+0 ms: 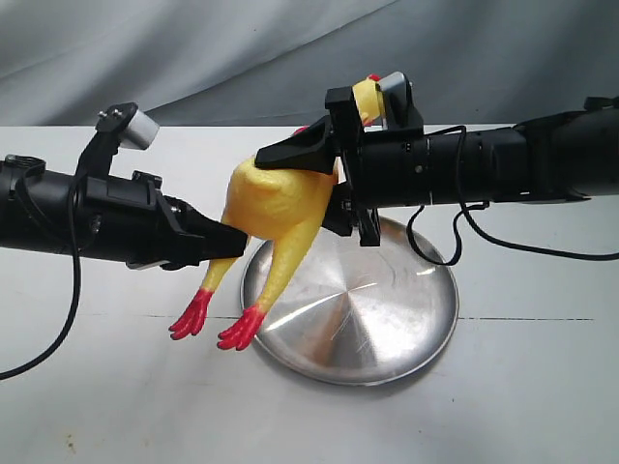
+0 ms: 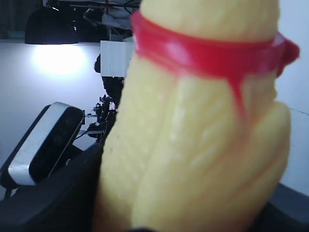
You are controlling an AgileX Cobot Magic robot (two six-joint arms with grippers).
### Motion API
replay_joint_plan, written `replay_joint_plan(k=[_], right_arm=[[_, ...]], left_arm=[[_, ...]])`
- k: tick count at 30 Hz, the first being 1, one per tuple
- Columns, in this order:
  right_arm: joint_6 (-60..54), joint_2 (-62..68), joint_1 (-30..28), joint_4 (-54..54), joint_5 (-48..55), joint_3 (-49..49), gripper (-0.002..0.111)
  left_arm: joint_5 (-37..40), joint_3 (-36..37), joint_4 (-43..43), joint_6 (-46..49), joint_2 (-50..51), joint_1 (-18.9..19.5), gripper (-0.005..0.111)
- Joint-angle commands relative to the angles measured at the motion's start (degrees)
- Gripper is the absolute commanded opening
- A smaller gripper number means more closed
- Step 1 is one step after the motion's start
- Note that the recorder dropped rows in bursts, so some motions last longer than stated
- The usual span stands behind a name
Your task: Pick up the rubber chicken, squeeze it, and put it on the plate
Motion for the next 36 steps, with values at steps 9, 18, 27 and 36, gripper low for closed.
replay_joint_plan(k=[9, 18, 27, 36], right_arm=[[-3.5, -0.4, 0.0, 0.2, 3.6, -0.3, 0.000], [-3.6, -0.4, 0.0, 0.2, 3.6, -0.3, 0.005], [-5.0, -0.4, 0.0, 0.2, -0.4, -0.3, 0.102], [-5.2, -0.4, -0.1, 0.2, 0.3, -0.3, 0.105]], left_arm=[[0.4, -0.4, -0.7, -0.2, -0.5, -0.3, 0.000], [0.5, -0.4, -0.7, -0.5, -0.5, -0.3, 0.000], [0.5, -0.4, -0.7, -0.5, -0.5, -0.3, 0.000], [0.6, -0.4, -0.7, -1.0, -0.5, -0.3, 0.000]])
